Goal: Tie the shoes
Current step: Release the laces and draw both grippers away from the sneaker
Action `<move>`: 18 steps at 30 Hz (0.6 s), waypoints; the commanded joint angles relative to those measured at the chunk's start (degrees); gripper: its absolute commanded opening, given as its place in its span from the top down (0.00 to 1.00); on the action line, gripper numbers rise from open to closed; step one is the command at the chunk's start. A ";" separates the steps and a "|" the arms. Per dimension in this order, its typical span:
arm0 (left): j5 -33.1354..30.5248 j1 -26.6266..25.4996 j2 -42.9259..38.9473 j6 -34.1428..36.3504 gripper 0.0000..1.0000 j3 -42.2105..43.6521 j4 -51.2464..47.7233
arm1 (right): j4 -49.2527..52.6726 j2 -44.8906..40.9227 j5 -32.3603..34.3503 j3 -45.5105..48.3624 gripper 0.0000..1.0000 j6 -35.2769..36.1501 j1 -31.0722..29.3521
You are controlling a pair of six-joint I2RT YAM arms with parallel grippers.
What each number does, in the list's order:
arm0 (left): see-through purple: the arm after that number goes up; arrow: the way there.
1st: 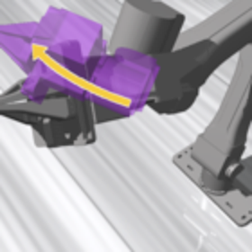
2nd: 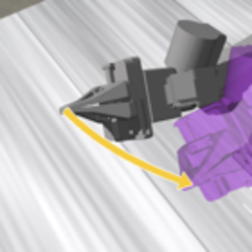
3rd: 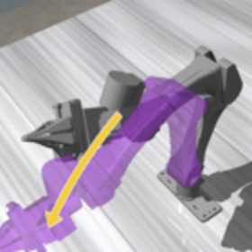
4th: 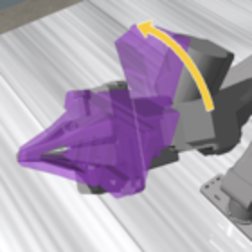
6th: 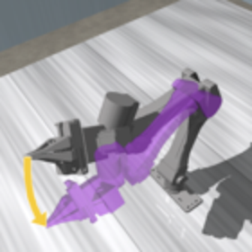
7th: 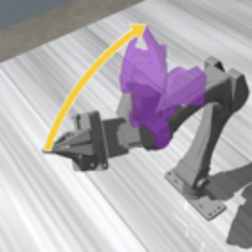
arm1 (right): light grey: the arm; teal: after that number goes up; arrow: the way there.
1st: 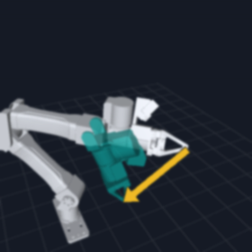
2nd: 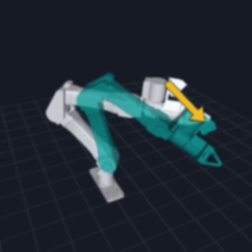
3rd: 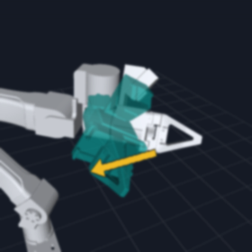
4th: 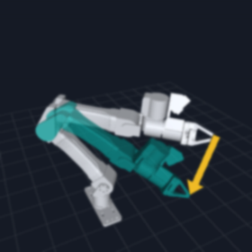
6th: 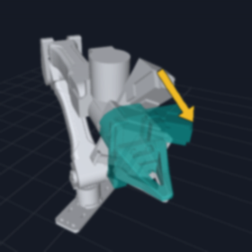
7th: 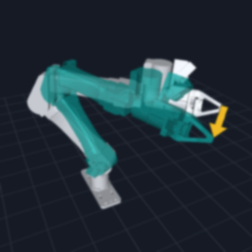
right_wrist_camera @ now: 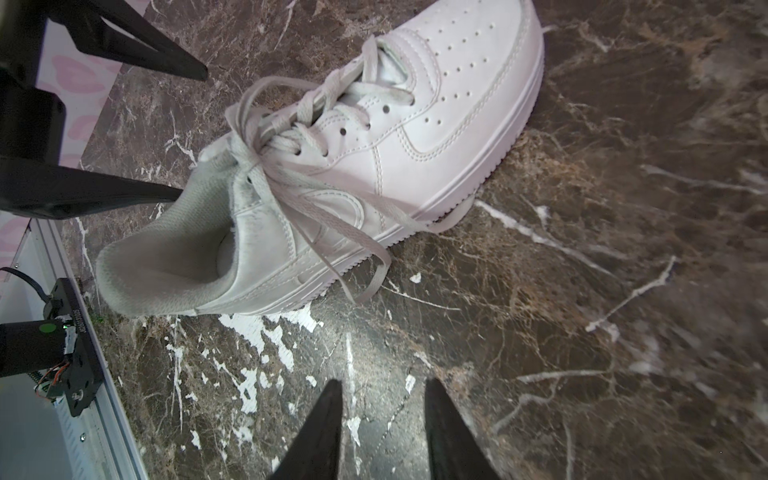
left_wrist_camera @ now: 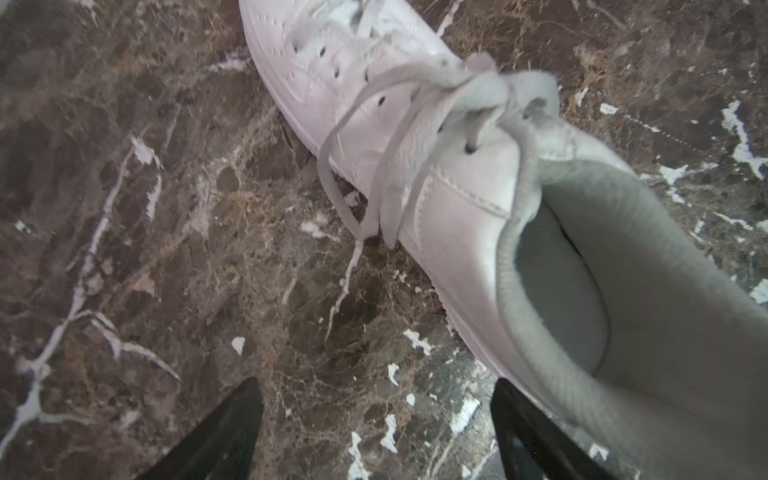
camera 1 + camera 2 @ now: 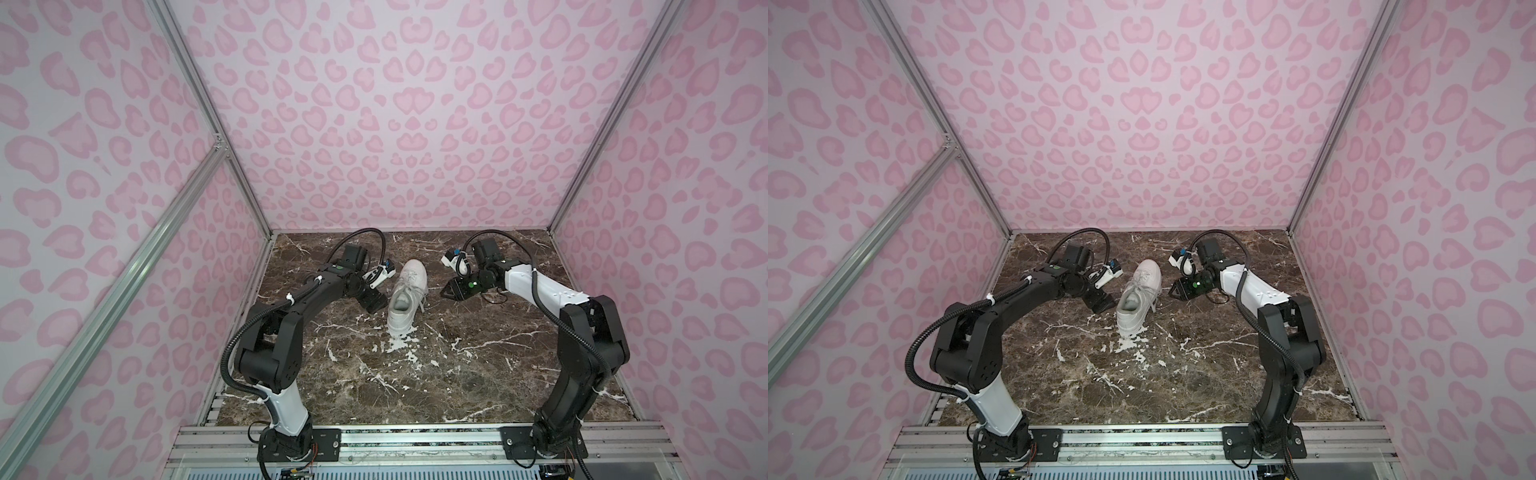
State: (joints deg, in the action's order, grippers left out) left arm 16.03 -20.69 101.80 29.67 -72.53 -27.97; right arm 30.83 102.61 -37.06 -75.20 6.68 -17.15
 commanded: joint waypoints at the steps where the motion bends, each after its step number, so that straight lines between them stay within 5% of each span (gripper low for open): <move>1: 0.60 -0.82 1.09 -3.33 0.02 0.29 1.47 | 1.01 -0.47 0.85 0.48 0.64 0.77 0.27; 18: 3.63 -3.51 -2.79 -7.88 0.03 4.51 6.81 | -1.19 -1.07 0.42 1.08 0.61 -1.93 1.74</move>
State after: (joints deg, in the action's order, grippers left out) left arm 17.47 -24.99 101.19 22.61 -68.71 -23.81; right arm 31.03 102.10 -36.51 -74.89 6.55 -16.16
